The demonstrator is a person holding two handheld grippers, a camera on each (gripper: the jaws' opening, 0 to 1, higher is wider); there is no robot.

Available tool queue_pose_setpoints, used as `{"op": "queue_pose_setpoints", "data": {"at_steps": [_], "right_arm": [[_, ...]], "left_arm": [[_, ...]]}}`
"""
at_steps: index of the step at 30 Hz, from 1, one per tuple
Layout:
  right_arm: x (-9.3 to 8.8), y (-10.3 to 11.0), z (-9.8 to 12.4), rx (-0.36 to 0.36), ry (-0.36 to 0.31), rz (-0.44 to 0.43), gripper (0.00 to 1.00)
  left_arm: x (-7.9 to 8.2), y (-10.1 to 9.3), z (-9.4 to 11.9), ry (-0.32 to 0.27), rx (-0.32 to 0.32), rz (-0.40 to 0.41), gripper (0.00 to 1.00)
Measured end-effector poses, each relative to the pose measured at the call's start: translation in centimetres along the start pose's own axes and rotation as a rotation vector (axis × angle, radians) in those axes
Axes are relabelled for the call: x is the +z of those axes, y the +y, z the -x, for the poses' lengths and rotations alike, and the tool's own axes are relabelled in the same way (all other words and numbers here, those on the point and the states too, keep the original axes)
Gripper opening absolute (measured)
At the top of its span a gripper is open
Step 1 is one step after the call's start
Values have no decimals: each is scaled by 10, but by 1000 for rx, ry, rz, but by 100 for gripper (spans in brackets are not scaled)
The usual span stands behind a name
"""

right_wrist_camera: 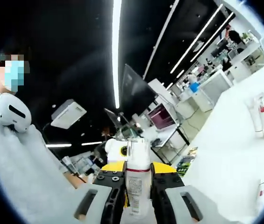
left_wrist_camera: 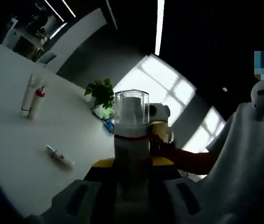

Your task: Arrange the skincare products in the storage area until every visible bottle or jar stands upright without overlapping.

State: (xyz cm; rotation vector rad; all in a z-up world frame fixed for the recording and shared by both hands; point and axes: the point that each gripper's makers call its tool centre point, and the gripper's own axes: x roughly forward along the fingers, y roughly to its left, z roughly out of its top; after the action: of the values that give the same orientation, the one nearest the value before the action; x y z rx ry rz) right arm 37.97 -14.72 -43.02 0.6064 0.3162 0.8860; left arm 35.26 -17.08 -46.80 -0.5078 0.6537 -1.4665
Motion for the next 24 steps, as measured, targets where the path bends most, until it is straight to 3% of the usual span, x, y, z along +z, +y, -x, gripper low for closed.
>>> {"op": "queue_pose_setpoints", "data": {"at_steps": [1,5,7,9,12,14,16,18,22,23,24], "right_arm": [[-2,-8,-2,-69,19,17,11],[-4,-21,-13,-205,28,18,13],[-11,-30,-17,-285,73,12,15],[-13,-36,-22,-346,85,56,16],[-14,-38,-28,-374,77,98,18],[-14,-42,-29,-402,37,44,19],[-17,-43,-32,-400,35,55,20],[-20,-47,-29,-420,63,108,17],[-22,-47,-29,-366,72,90,16],[-21,-48,-28,-352,70,88,16],[-21,-48,-27,-348,75,88,16]], "left_arm": [[-2,10,0,24,67,-6,22],[1,28,-1,57,200,-92,22],[0,39,-1,101,286,-177,22],[-1,43,-1,116,327,-206,22],[2,51,1,113,384,-258,22],[3,56,4,121,418,-297,22],[2,61,5,130,456,-342,22],[-1,63,4,140,466,-366,22],[-2,65,6,174,472,-443,23],[-1,64,5,175,461,-506,23],[-2,63,5,177,440,-516,23]]}}
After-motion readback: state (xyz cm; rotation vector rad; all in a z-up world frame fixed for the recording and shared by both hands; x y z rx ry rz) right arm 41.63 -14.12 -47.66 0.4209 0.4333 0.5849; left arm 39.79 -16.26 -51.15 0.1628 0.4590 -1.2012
